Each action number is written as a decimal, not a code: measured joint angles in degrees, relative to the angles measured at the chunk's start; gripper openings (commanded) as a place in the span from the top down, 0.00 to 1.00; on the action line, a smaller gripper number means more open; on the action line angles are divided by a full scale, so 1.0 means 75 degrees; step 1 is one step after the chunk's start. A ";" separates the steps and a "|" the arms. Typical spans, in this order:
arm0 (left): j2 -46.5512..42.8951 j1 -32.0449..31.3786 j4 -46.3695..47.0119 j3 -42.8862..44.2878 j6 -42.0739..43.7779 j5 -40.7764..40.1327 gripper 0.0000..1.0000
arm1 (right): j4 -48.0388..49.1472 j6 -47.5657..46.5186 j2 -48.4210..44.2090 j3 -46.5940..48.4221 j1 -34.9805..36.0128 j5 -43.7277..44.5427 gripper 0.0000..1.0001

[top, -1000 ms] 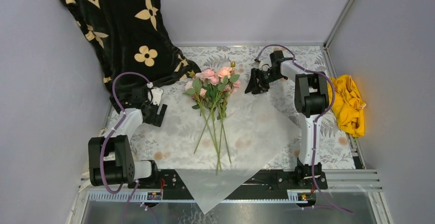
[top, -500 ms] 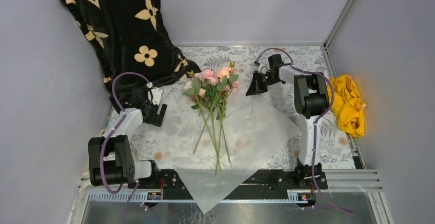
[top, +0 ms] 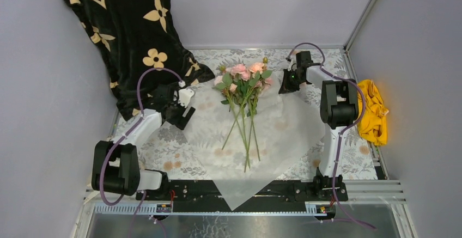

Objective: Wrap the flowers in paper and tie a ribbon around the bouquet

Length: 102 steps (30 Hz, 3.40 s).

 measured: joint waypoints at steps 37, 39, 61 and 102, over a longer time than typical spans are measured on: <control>0.5222 -0.5313 0.0988 0.4322 -0.1553 0.0026 0.88 | 0.1247 0.1274 -0.4115 -0.4864 0.0688 0.2623 0.78; 0.5342 -0.5470 0.1137 0.4424 -0.1612 0.0055 0.88 | 0.1463 0.1530 -0.3969 -0.5240 0.0708 0.1973 0.79; 0.4727 -0.5992 0.1067 0.3736 -0.1268 0.1148 0.78 | 0.2072 0.2483 -0.3864 -0.5453 0.1547 0.0752 0.79; 0.0367 -0.8792 0.1527 -0.1093 0.3937 0.1763 0.23 | -0.1125 0.2515 -0.6712 -0.5316 0.1988 0.1157 0.59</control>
